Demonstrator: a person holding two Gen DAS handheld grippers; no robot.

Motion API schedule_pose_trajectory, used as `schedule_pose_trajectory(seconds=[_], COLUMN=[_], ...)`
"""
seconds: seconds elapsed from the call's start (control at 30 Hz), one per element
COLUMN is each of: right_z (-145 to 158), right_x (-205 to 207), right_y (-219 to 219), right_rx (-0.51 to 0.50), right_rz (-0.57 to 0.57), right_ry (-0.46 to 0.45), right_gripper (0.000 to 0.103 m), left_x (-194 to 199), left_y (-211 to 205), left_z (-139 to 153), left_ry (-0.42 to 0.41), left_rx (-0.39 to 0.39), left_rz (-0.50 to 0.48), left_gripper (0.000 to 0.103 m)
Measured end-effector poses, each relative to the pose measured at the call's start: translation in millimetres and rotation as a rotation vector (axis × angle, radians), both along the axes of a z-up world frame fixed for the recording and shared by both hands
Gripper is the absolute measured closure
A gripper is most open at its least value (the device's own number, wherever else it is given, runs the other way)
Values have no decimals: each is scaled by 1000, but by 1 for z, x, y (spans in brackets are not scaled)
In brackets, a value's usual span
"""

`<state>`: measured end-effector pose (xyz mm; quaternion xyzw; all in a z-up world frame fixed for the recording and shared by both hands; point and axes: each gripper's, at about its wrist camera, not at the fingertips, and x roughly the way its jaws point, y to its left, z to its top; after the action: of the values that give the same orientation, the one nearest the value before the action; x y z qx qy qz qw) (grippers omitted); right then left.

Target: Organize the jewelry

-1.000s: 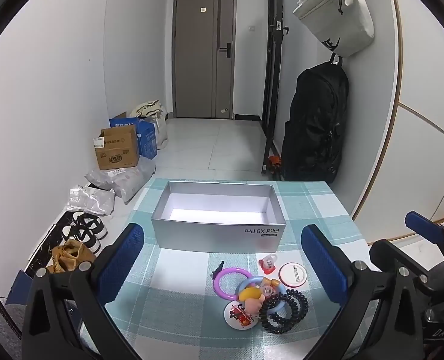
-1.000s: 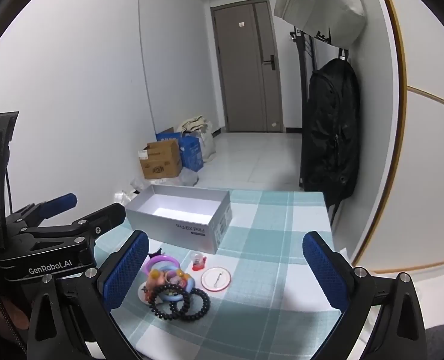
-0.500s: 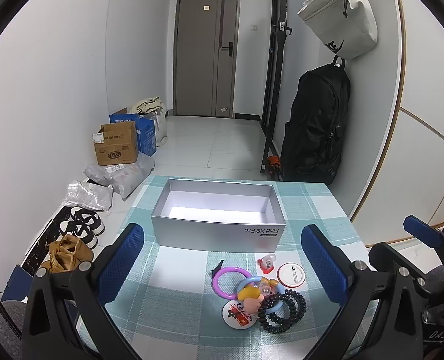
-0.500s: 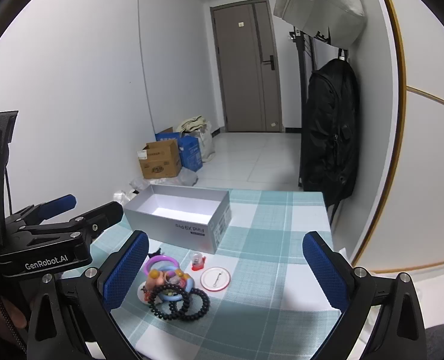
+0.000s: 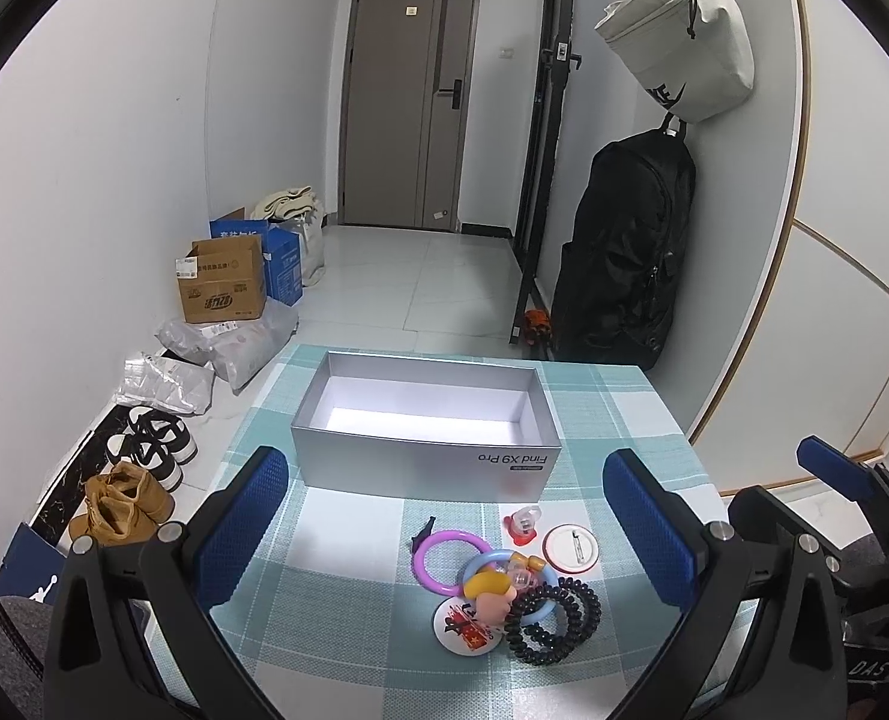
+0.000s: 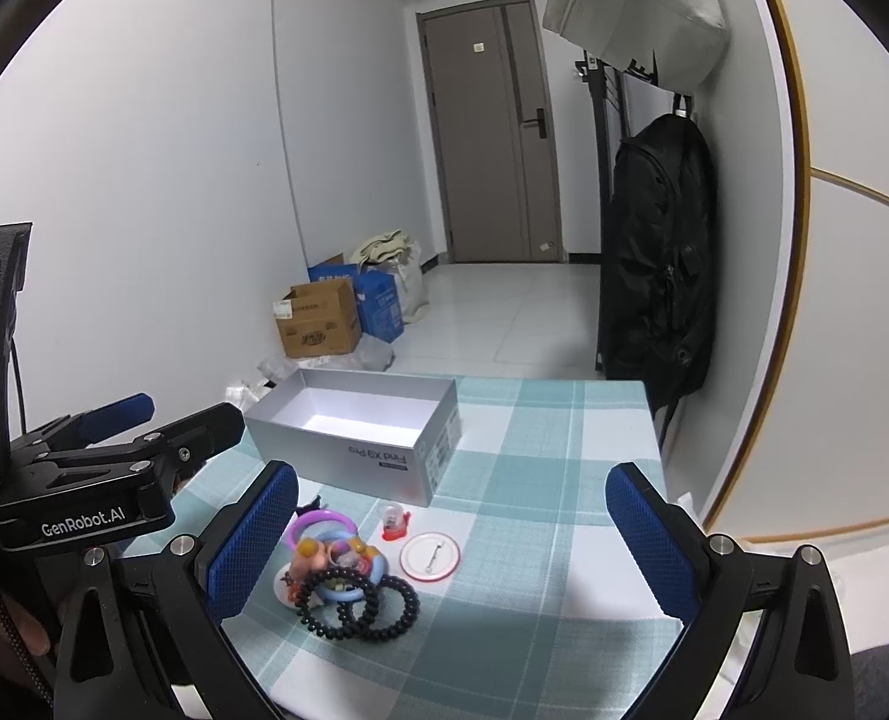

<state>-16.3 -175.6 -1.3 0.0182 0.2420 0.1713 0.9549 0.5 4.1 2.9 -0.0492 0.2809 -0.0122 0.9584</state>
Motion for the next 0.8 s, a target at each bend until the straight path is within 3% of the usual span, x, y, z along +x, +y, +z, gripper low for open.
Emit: schedule_pose_trajectory(seconds=[0.17,0.8], right_z=[-1,-1], right_x=[0,-1], right_y=[0,1], right_rx=[-4,-7], right_rz=[-1,1], right_ry=[-1,2], right_gripper=[0,0], left_x=[0,1], left_y=[1,5], left_z=[-1,-2], left_ry=[10,18], left_rx=[-26,-11], left_rz=[-6,5], left_gripper=[1,1])
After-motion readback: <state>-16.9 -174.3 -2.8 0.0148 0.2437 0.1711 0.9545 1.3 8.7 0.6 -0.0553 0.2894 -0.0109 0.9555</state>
